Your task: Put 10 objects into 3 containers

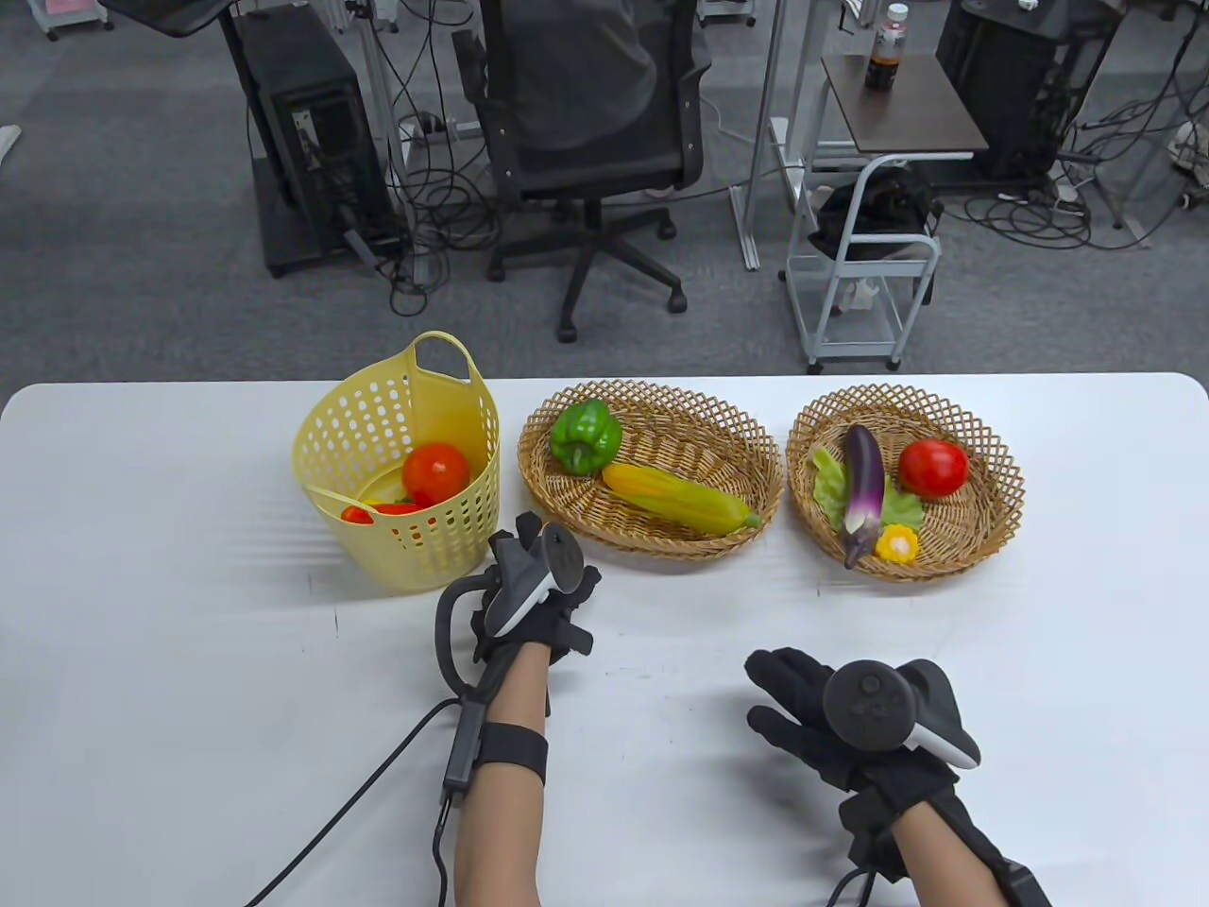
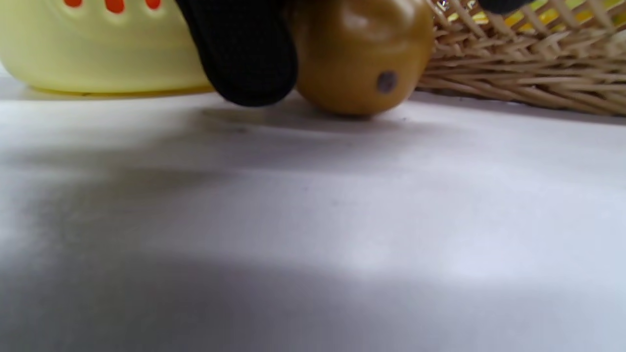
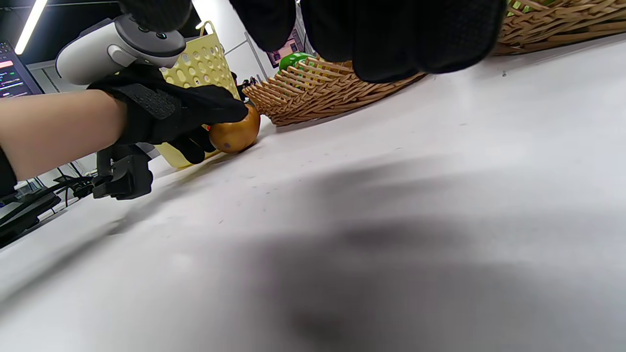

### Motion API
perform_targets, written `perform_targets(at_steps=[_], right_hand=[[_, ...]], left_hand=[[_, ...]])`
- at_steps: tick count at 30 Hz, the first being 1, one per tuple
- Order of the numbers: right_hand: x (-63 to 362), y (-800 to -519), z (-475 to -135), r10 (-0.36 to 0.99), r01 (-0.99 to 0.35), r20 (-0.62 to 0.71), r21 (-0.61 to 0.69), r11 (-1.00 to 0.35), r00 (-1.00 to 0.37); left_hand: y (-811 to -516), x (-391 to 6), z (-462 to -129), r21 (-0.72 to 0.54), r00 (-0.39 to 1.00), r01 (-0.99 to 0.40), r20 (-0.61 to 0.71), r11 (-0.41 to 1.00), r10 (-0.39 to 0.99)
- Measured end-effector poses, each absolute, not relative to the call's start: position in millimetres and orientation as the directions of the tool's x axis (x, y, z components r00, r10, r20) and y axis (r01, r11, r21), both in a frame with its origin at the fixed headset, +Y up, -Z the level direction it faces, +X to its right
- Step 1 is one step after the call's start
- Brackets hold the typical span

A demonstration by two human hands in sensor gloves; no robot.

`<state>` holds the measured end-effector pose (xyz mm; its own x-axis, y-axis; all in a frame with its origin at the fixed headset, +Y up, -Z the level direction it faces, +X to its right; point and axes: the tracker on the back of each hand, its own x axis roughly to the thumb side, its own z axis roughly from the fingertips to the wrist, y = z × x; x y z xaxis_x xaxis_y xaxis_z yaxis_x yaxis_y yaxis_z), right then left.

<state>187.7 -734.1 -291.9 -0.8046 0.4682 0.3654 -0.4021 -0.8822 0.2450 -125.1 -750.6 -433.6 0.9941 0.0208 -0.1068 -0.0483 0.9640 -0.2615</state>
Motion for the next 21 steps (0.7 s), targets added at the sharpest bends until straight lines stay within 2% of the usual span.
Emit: perform_targets(at_steps=[14,21], right_hand=[[184.4,-735.9,-291.4,0.45,-0.373,0.358,0.265,-0.889,-0.818],[183.4,-736.0,-292.2,0.448,-0.366,0.357,0.274,-0.889,-0.82]], left_hand=[[-756.2,-129.4,-431.2,-0.239,0.998,-0.03,-0.06,0.971,0.016],[-730.4,-127.5,-421.1,-0.162,0.996,-0.085,0.001,0.983,0.087]])
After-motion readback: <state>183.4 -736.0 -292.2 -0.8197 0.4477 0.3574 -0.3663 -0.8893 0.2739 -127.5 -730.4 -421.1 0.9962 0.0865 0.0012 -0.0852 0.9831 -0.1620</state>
